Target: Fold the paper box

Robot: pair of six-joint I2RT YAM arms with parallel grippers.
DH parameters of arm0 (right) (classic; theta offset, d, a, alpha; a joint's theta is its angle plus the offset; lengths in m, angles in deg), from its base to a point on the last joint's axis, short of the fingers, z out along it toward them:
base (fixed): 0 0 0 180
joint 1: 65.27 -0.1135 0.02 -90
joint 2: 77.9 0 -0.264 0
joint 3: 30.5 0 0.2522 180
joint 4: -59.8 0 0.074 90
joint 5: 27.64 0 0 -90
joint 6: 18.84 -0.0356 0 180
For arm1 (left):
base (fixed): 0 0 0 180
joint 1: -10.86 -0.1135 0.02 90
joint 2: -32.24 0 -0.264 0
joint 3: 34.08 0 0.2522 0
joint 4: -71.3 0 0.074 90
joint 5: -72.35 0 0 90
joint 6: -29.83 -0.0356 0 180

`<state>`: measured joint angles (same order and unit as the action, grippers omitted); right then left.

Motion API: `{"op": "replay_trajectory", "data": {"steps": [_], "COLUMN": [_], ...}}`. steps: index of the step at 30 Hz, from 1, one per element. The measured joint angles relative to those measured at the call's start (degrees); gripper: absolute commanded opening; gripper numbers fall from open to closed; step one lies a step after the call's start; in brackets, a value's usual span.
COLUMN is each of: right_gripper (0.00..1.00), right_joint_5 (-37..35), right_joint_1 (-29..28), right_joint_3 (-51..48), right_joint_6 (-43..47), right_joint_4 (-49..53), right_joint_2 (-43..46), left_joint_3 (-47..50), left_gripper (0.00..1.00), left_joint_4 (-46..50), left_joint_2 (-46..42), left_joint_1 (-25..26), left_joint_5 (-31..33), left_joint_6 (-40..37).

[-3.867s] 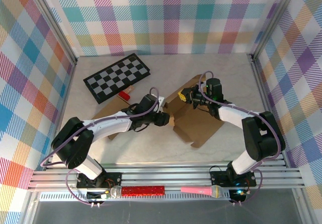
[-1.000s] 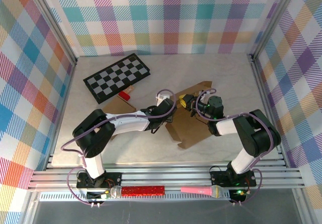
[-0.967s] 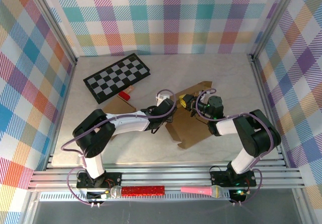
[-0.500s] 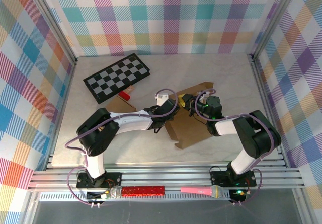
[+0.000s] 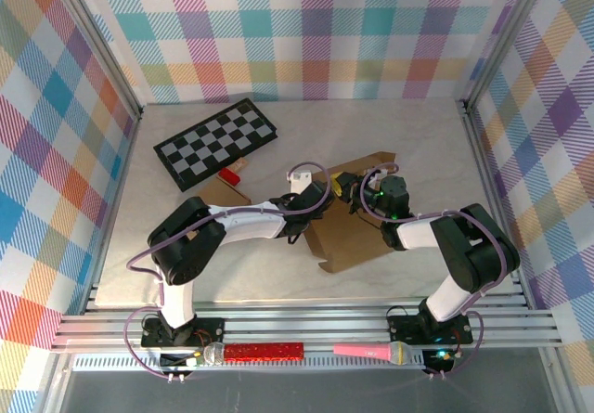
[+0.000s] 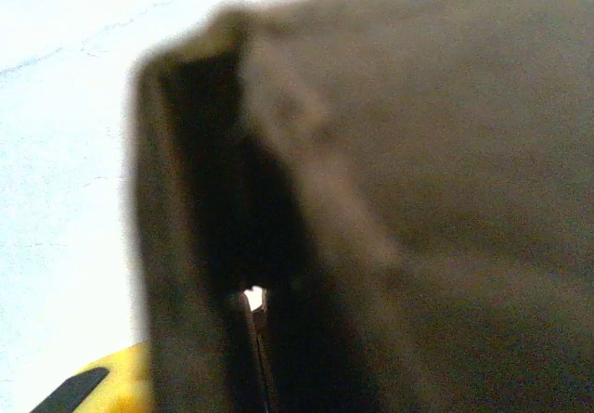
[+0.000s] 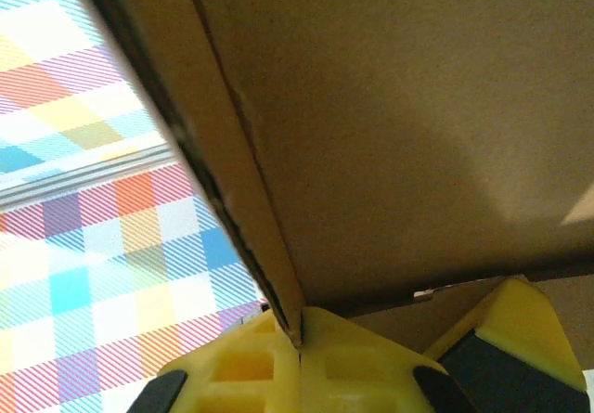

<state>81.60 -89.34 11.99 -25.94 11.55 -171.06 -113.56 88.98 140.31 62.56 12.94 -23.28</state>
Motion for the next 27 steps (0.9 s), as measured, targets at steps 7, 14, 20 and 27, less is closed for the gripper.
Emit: {"op": "replay_trajectory", "data": {"steps": [7,14,20,27], "right_gripper": [0.00,0.19,0.59,0.78], "right_joint_5": [-0.5,-0.2,1.6,1.3], "right_joint_1": [0.0,-0.2,-1.1,3.8], "right_joint_3": [0.0,0.2,1.5,19.4], "right_joint_6": [0.0,-0.1,1.3,14.3], "right_joint_4": [0.0,2.0,11.9,49.2], "right_joint_2": [0.0,1.3,5.5,24.6], "left_joint_3": [-0.9,-1.2,-2.5,-3.3], "left_gripper": [0.21,0.00,0.00,0.00], "left_joint_4": [0.3,1.0,2.1,7.7], "left_joint_2": [0.9,1.1,1.2,-2.8], "left_joint_1": [0.0,0.0,0.0,-3.4], "left_joint_5": [1.3,3.0,3.0,-0.8], "left_joint_6": [0.2,0.9,1.0,-2.3]}}
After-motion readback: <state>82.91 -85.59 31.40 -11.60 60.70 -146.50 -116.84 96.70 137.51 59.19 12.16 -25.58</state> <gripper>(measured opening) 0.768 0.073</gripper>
